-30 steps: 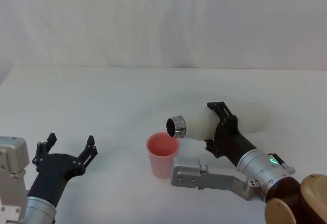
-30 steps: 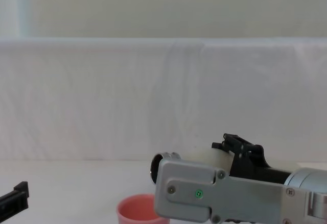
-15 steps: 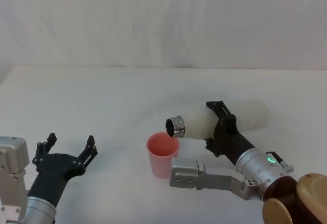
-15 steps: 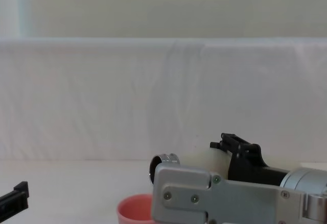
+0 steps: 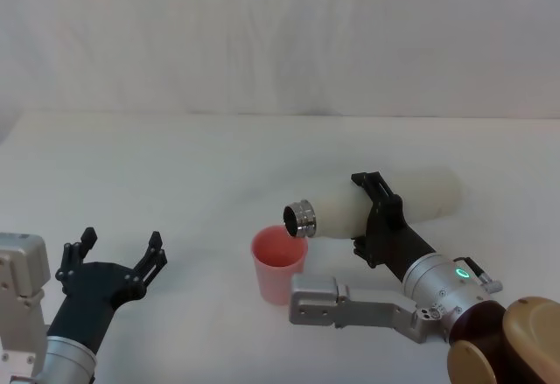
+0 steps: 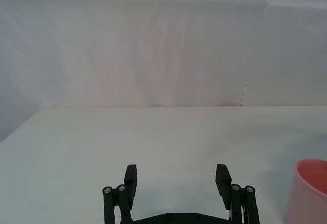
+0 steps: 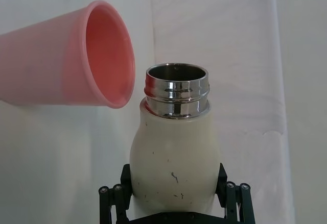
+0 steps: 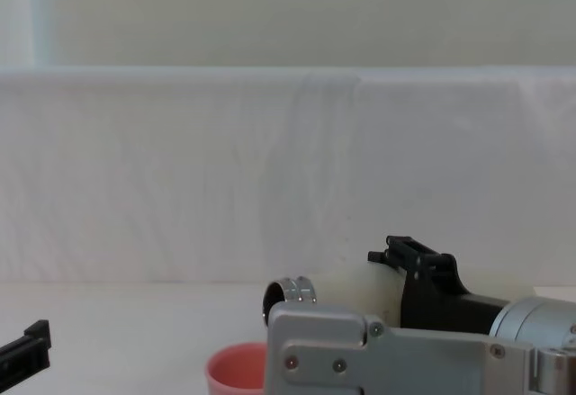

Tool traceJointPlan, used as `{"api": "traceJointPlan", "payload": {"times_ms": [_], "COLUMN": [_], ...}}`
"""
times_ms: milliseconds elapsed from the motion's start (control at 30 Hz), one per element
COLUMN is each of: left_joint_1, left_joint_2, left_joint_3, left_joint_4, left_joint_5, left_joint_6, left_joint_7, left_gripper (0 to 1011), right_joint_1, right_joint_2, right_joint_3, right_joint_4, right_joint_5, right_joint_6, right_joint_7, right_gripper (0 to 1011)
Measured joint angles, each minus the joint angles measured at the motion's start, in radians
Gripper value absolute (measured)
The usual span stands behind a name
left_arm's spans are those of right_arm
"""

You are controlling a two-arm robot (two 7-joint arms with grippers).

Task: Grasp the thermos with one hand and pour water into the cup lid.

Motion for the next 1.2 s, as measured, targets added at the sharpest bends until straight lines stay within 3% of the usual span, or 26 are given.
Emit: {"api": "traceJointPlan", "payload": {"times_ms": [1200], "left_joint_1": [0.000], "left_joint_2": [0.000], "left_joint_3": [0.000], "left_joint_4": [0.000], "left_joint_5": [0.000], "left_joint_6": [0.000], "left_joint_7": [0.000], "left_gripper": [1001], "right_joint_1": [0.019], "right_joint_2": [0.012], "right_joint_3": [-0.021], "right_joint_4": [-0.002], "right_joint_5": [-0.054], "right_joint_6": [0.010], "right_joint_7": [0.011], "right_gripper": [958]}}
